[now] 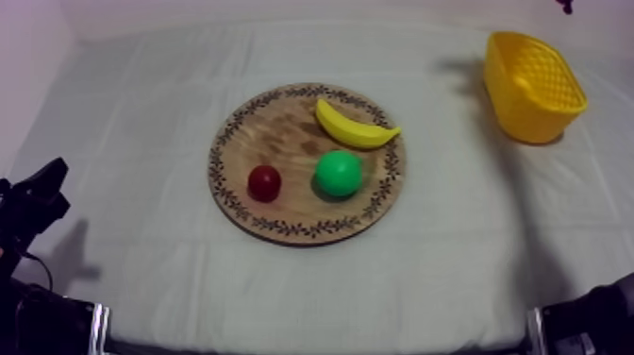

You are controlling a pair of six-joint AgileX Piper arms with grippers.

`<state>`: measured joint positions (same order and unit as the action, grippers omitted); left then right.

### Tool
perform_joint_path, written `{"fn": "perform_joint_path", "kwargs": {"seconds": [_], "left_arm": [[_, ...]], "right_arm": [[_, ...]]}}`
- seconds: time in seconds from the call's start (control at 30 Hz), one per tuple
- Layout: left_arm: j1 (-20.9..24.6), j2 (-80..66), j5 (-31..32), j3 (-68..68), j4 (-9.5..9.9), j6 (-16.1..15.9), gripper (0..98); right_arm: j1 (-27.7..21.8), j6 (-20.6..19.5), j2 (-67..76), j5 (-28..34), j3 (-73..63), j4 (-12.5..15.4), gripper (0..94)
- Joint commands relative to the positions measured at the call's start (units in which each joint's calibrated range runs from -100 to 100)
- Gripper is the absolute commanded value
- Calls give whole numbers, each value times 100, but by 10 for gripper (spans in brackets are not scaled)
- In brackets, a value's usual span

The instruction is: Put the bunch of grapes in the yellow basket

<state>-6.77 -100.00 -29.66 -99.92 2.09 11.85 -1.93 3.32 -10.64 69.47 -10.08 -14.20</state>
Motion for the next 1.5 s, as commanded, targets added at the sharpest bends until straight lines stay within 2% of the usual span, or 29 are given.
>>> {"fn": "perform_joint_path", "kwargs": {"seconds": [0.0, 0.17, 0.27, 0.57, 0.8, 1.0, 1.23, 1.47], "left_arm": [[0, 0, -1, 3, -2, -1, 1], [0, 0, -1, 3, -2, -1, 1], [0, 0, -1, 3, -2, -1, 1], [0, 0, -1, 3, -2, -1, 1], [0, 0, -1, 3, -2, -1, 1], [0, 0, -1, 3, -2, -1, 1], [0, 0, -1, 3, -2, -1, 1], [0, 0, -1, 3, -2, -1, 1]], "right_arm": [[-89, -337, -52, -107, 262, -78, 423], [-200, -895, -263, -454, 822, -383, 427], [-281, -918, -447, -565, 1082, -347, 428], [-426, -435, -1014, -741, 1355, 20, 432], [-605, 390, -1362, -926, 1245, 757, 447], [-752, 743, -1615, -999, 963, 1171, 505], [-742, 920, -1696, -1148, 896, 1328, 632], [-663, 878, -1481, -1201, 944, 1222, 642]]}}
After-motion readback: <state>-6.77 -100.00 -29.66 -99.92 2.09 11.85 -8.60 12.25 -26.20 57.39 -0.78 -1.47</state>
